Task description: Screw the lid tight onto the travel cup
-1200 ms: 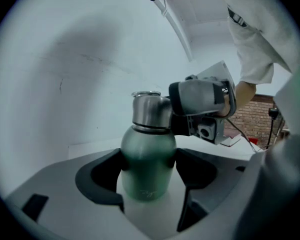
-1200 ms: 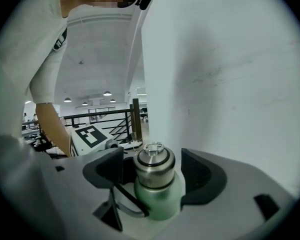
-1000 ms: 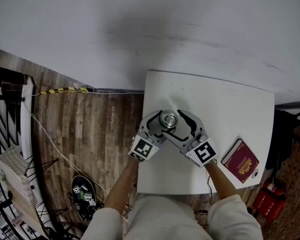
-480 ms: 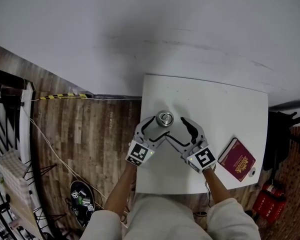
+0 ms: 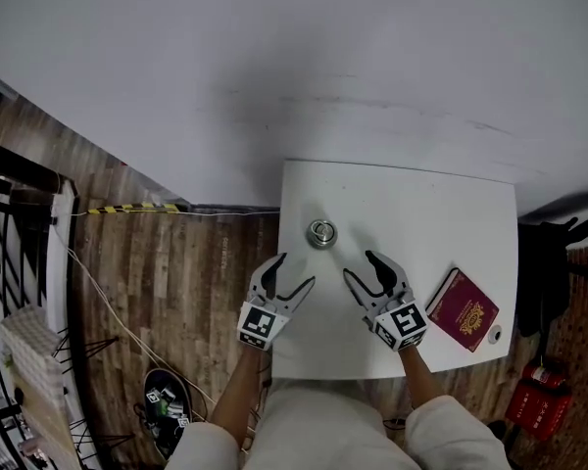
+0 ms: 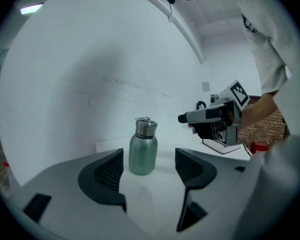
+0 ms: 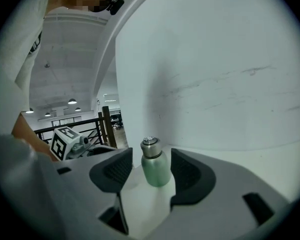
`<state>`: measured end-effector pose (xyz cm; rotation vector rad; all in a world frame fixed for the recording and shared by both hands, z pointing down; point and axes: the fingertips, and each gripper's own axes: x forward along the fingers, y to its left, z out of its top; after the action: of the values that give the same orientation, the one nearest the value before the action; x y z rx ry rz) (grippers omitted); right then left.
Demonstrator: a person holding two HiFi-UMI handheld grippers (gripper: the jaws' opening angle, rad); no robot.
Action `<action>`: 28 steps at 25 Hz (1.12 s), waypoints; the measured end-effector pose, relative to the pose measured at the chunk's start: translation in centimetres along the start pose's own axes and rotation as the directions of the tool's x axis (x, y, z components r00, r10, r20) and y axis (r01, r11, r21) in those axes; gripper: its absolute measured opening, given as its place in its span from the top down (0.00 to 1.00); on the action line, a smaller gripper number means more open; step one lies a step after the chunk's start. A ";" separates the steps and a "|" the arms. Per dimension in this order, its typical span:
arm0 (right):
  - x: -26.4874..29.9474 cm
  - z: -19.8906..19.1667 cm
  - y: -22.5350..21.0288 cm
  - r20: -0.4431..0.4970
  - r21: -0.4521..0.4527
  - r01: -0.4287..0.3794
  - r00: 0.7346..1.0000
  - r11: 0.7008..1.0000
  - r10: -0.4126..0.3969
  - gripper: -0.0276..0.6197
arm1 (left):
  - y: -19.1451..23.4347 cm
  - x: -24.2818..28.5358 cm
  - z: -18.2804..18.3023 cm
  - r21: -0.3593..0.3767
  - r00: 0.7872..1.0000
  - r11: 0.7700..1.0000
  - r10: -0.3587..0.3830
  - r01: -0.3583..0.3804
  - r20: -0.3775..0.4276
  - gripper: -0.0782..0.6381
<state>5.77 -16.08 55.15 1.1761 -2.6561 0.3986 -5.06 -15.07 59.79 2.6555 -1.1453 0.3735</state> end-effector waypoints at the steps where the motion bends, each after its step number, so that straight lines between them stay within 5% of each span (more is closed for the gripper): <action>1: -0.5 0.2 -0.2 0.005 0.000 0.023 1.000 1.000 -0.023 0.61 | 0.0 -0.7 0.4 -0.004 1.000 1.000 0.012 -0.012 0.006 0.44; 8: -4.2 1.1 -0.2 0.010 0.011 0.133 0.991 0.991 -0.133 0.94 | 0.2 -5.4 3.6 -0.014 0.994 0.995 0.097 -0.097 0.055 0.68; 14: -6.4 2.5 1.1 0.028 0.025 0.139 0.990 0.990 -0.140 0.96 | 0.1 -8.6 5.8 -0.026 0.988 0.991 0.136 -0.135 0.072 0.86; 28: -10.3 6.7 1.4 0.103 -0.019 0.169 0.981 0.985 -0.166 0.96 | -1.4 -11.5 10.2 0.022 0.979 0.984 0.174 -0.177 0.105 0.88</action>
<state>11.02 -10.26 45.60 1.4338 -2.6089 0.2789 -10.18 -9.48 46.38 2.6351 -1.4221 0.2904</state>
